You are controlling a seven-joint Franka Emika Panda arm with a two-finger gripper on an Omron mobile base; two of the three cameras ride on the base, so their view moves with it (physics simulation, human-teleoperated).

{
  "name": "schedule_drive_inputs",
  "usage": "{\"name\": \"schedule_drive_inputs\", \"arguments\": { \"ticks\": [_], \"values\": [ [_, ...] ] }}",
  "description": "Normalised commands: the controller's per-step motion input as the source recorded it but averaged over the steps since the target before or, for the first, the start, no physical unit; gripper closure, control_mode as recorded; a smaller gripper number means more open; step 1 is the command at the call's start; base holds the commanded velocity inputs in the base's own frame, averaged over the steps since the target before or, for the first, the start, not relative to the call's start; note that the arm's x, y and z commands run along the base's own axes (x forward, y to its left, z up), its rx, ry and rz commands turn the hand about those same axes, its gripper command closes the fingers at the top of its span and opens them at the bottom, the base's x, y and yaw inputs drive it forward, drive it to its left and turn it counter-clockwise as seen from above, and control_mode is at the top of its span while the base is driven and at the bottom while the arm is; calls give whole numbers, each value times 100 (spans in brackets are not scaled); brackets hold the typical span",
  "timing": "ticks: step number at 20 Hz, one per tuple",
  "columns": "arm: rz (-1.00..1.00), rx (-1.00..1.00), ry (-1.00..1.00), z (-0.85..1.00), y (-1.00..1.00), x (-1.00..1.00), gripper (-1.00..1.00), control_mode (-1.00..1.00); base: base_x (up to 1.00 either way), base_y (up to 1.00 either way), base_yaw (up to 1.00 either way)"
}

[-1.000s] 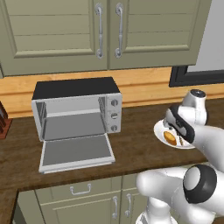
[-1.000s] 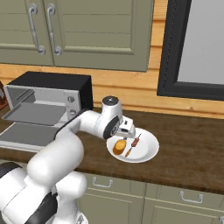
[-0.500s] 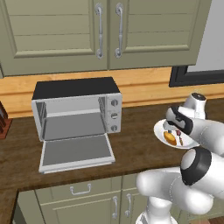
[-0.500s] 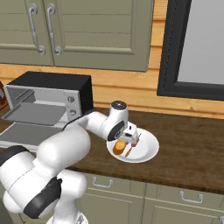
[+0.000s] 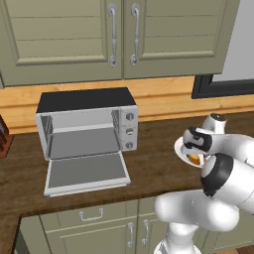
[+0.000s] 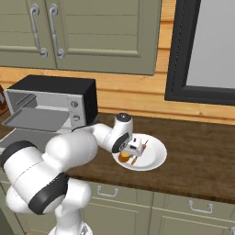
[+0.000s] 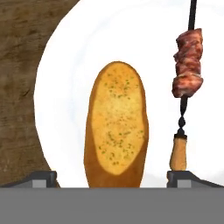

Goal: Pick up the kebab skewer and baguette bread, and place them inside the toaster oven. Close the toaster oven door and start by setting the timer.

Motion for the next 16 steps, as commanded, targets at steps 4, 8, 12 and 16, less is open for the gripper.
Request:
{"name": "schedule_drive_inputs", "arguments": {
  "ticks": [4, 8, 12, 16],
  "values": [
    [0, 0, 4, -14, -1, 16, -100, -100, 0, 0, 0],
    [0, 0, 3, -10, 0, 16, -100, -100, 0, 0, 0],
    [0, 0, 2, -15, -1, 19, -100, -100, 0, 0, 0],
    [0, 0, 2, -18, -5, 22, -100, -100, 0, 0, 0]
  ]
}}
